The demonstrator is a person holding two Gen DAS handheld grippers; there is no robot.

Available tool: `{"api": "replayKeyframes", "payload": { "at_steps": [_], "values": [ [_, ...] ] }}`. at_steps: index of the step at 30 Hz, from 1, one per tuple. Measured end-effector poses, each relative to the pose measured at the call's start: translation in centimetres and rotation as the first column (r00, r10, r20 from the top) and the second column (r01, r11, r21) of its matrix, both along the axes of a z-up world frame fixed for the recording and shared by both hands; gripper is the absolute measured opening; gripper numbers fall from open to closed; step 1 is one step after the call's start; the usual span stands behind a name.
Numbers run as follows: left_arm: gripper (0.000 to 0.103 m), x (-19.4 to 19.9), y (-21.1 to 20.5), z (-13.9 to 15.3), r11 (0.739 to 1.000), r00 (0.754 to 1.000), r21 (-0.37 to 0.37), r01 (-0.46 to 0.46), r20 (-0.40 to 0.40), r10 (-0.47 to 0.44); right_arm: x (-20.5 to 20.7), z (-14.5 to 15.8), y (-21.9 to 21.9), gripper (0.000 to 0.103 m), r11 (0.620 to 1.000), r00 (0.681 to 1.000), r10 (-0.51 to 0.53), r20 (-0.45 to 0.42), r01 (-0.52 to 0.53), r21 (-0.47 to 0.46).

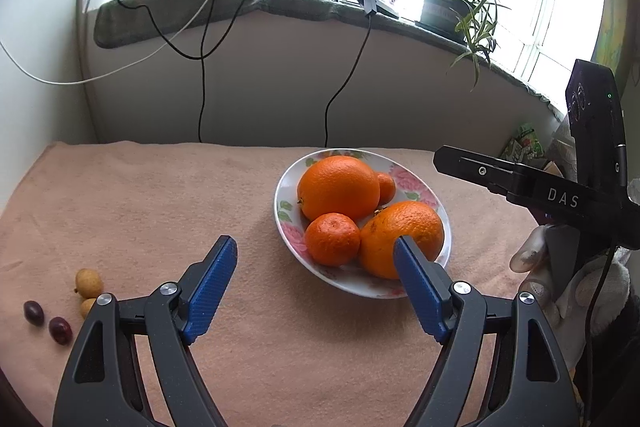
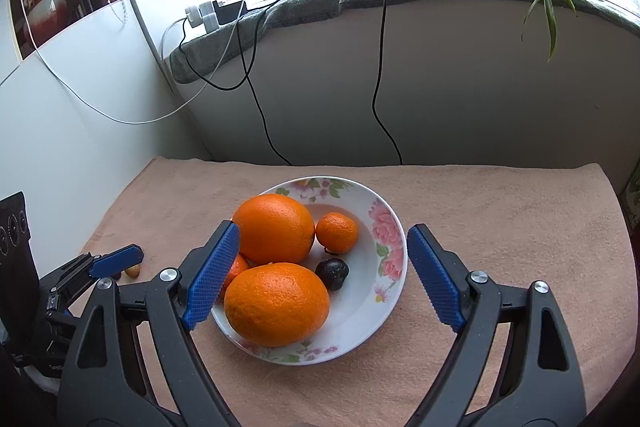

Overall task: Organize fruits
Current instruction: 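Move both tools back to the plums and longans on the towel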

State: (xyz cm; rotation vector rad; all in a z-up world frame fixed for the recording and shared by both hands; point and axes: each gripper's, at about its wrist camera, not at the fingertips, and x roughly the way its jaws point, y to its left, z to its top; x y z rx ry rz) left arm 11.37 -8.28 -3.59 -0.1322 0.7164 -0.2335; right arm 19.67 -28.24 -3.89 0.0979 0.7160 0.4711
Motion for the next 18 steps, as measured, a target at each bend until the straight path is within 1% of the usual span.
{"api": "replayKeyframes", "payload": {
  "at_steps": [8,15,18],
  "values": [
    [0.081,-1.5,1.7,0.6,1.000,0.999,0.005,-0.028,0.025,0.028,-1.9,1.0,1.8,0.088,0.999,0.999,0.039,0.023,-0.039,-0.008],
    [0.081,-2.9,3.8,0.9,0.998,0.998,0.012,-0.059,0.039,0.058,-3.5,1.5,4.4,0.088,0.996,0.996,0.084,0.039,-0.084,-0.018],
    [0.081,-3.4,5.0,0.7,0.996,0.996,0.026,-0.082,0.040,0.080,-4.2,1.6,5.6,0.088,0.993,0.993,0.115,0.038,-0.115,-0.018]
  ]
}}
